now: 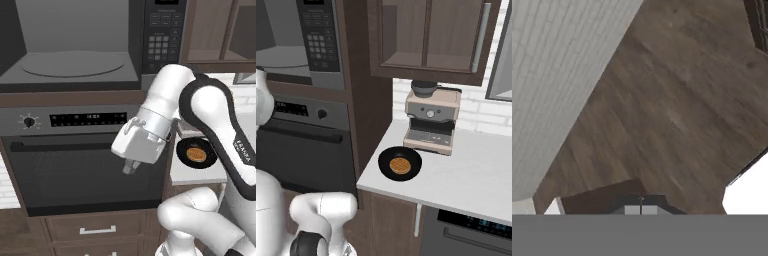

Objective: Open the microwave, place the bowl with waffle inside the microwave, then close the microwave door and turn it on.

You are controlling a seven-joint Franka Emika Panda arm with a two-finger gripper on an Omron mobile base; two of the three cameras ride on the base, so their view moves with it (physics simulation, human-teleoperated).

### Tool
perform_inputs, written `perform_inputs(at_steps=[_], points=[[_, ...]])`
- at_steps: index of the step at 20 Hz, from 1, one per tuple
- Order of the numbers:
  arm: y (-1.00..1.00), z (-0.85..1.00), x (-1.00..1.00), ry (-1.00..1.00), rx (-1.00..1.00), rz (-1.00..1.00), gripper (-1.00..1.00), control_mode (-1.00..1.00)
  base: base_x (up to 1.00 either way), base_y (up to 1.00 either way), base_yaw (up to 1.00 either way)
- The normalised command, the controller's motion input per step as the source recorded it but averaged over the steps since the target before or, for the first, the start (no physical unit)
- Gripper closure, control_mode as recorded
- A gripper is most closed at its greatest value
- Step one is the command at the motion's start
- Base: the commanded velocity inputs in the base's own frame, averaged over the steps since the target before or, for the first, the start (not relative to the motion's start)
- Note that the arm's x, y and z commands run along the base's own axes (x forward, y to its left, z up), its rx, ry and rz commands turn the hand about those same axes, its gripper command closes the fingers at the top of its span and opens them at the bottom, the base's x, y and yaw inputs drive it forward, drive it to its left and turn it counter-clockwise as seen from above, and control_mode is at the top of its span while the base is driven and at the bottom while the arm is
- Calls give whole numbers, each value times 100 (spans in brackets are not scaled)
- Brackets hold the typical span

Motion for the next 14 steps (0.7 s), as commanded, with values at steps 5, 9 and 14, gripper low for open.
perform_inputs(at_steps=[5,9,14], points=[[-100,-11,-13,9,4,-45,100,-100,0,0,0],[-100,-25,0,2,0,-53,100,-100,0,0,0],[-100,-40,0,0,-9,-55,100,-100,0,0,0]])
